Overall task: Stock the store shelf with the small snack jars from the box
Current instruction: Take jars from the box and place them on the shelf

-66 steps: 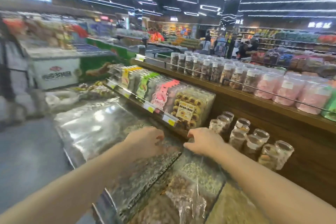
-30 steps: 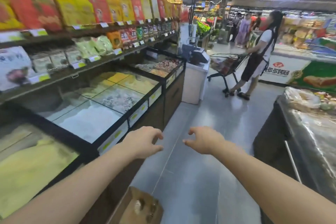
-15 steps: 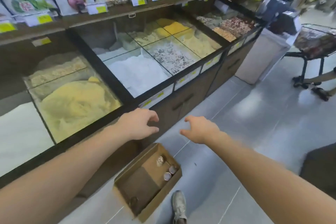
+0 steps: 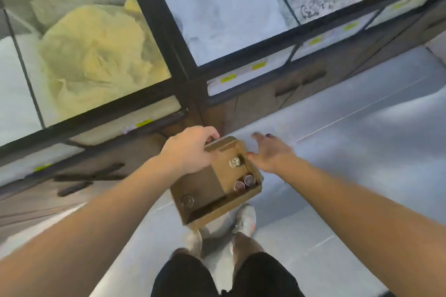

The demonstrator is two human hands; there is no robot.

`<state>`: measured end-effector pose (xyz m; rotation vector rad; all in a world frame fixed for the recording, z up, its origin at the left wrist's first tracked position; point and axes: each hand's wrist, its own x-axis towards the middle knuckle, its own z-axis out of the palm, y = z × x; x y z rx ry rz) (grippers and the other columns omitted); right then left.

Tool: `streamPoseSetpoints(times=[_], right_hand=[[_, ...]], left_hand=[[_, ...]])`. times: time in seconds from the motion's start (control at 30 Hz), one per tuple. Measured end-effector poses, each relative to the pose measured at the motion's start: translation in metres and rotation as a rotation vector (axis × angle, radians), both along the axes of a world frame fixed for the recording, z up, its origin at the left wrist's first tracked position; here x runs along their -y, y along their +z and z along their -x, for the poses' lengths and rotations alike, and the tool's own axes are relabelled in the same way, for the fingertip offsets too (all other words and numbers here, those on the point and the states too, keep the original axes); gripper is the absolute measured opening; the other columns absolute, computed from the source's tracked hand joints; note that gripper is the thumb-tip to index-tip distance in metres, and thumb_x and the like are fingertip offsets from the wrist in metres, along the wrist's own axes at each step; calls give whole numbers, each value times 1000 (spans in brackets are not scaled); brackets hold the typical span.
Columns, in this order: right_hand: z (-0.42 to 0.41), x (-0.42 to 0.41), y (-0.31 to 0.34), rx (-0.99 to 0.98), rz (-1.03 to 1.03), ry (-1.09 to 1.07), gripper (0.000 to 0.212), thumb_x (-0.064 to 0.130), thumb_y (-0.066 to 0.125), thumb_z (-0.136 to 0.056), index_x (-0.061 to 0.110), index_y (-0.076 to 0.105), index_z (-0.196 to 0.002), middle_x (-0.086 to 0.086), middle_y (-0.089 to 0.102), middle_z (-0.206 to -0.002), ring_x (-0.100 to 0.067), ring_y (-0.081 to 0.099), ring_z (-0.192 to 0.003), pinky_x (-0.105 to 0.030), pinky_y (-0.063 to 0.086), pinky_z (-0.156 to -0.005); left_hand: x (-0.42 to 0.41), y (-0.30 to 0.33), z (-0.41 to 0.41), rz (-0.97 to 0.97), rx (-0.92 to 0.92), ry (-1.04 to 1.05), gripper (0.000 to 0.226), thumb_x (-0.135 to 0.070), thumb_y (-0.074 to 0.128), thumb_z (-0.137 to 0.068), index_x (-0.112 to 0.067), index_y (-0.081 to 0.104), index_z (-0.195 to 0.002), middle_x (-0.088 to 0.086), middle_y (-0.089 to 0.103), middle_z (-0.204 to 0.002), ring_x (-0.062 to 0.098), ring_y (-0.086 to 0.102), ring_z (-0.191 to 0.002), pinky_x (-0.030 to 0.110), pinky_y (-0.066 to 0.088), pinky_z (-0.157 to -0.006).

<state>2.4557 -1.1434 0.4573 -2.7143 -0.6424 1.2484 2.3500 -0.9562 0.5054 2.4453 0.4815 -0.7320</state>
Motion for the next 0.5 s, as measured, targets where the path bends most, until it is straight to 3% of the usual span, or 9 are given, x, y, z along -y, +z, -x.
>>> streamPoseSetpoints(times=[0.13, 0.23, 0.37, 0.5], right_hand=[[-6, 5, -103, -45, 56, -4, 54, 45, 57, -93, 27, 43, -142, -11, 54, -126, -36, 52, -121, -49, 50, -98], [-2, 9, -193, -73, 115, 21, 59, 43, 58, -94, 27, 39, -148, -11, 52, -130, -36, 51, -124, -47, 49, -100], [8, 11, -305, -100, 126, 122, 67, 48, 61, -95, 28, 34, -152, -12, 52, -132, -35, 52, -122, -43, 49, -94], [9, 5, -408, -135, 111, 155, 62, 44, 67, -91, 21, 46, -144, -14, 56, -131, -35, 56, -117, -40, 50, -90]], left_hand=[[1, -110, 4, 96, -77, 158, 24, -50, 70, -85, -46, 58, -106, -17, 66, -115, 15, 63, -109, 40, 54, -93], [5, -206, 16, 179, -114, 256, 42, -58, 68, -81, -41, 61, -119, -15, 65, -121, 14, 62, -114, 42, 53, -97], [16, -332, 47, 207, -167, 428, 41, -49, 72, -88, -35, 61, -125, -15, 62, -125, 12, 59, -116, 43, 51, -100], [30, -445, 94, 198, -227, 538, 40, -44, 71, -90, -34, 59, -127, -15, 61, -124, 10, 58, -116, 32, 49, -95]])
